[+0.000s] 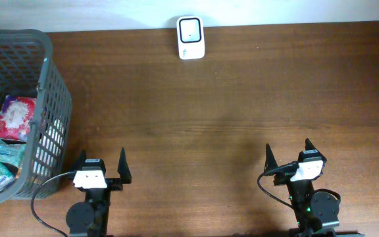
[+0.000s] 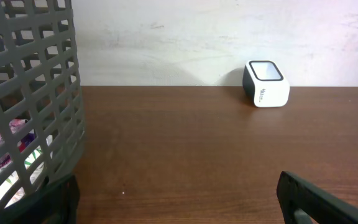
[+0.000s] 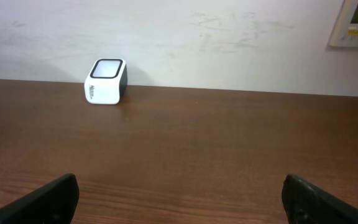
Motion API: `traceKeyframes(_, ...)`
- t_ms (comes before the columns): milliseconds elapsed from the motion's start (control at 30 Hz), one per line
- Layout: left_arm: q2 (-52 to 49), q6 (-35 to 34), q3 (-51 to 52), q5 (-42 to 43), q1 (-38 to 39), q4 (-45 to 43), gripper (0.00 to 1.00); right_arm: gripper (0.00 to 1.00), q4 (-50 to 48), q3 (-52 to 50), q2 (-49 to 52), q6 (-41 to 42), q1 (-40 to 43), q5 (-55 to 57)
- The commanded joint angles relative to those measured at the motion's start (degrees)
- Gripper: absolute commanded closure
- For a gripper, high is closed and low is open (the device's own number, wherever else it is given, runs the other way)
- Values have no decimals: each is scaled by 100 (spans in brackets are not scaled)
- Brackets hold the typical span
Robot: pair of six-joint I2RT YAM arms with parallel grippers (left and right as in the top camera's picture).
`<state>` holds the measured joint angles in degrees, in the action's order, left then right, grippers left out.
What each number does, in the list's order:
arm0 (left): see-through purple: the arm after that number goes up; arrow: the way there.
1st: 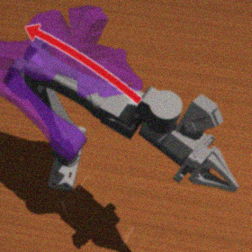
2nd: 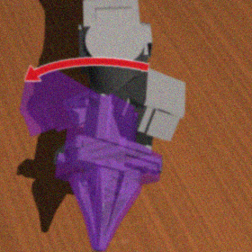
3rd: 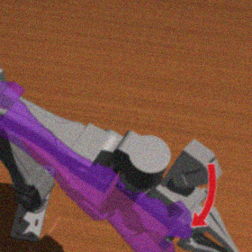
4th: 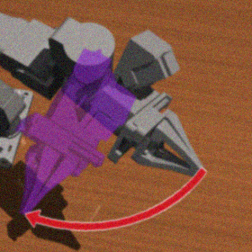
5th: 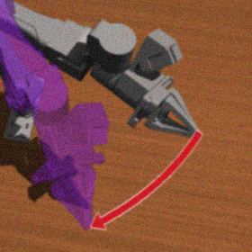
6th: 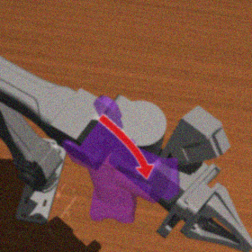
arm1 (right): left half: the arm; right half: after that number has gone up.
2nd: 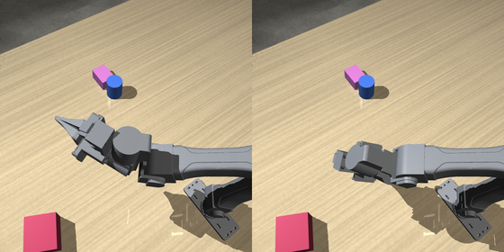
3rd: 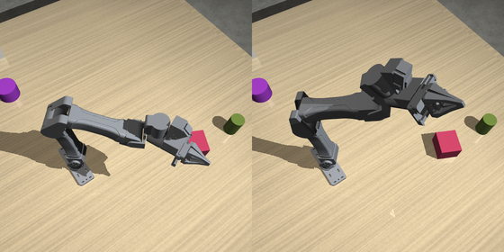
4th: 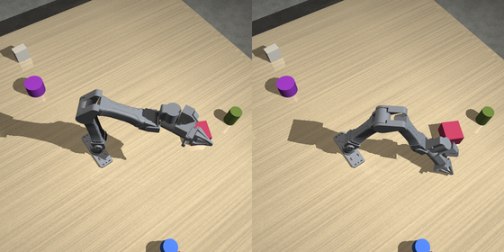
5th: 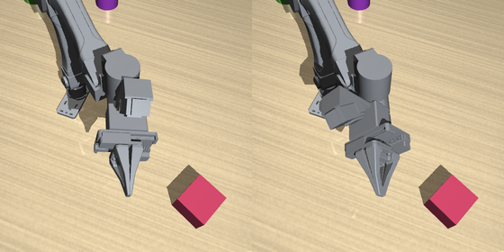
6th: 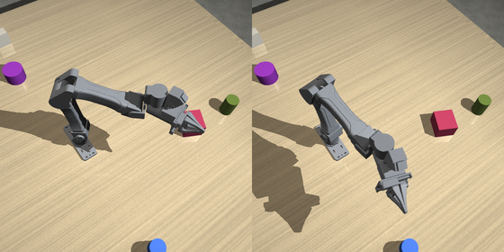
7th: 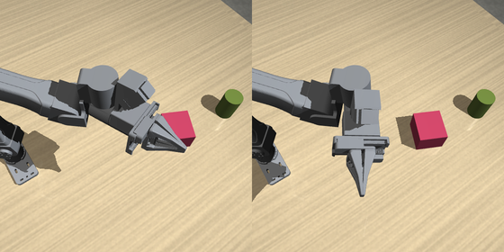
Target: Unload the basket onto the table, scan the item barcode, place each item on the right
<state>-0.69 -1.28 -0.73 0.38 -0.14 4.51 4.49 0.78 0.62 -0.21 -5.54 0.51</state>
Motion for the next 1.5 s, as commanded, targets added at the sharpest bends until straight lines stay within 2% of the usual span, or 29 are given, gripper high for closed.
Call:
traceKeyframes(0,28,72,22,-63,-26,28,1,1,20,-46,-26,0,37,9)
traceKeyframes(767,28,136,22,-205,-26,-22,1,1,20,-46,-26,0,37,9)
traceKeyframes(900,28,133,20,-280,-31,-426,1,1,20,-46,-26,0,37,9)
traceKeyframes(967,31,83,20,-118,-24,-914,1,1,20,-46,-26,0,37,9)
traceKeyframes(1100,31,90,20,1399,-26,-2662,1,1,20,-46,-26,0,37,9)
traceKeyframes(1233,28,90,-15,1530,-26,-4057,1,1,20,-46,-26,0,37,9)
traceKeyframes(1333,24,92,-407,1530,-26,-4138,1,1,20,-46,-26,0,37,9)
traceKeyframes(1467,-256,98,-1416,1530,-26,-3521,1,1,20,-46,-26,0,37,9)
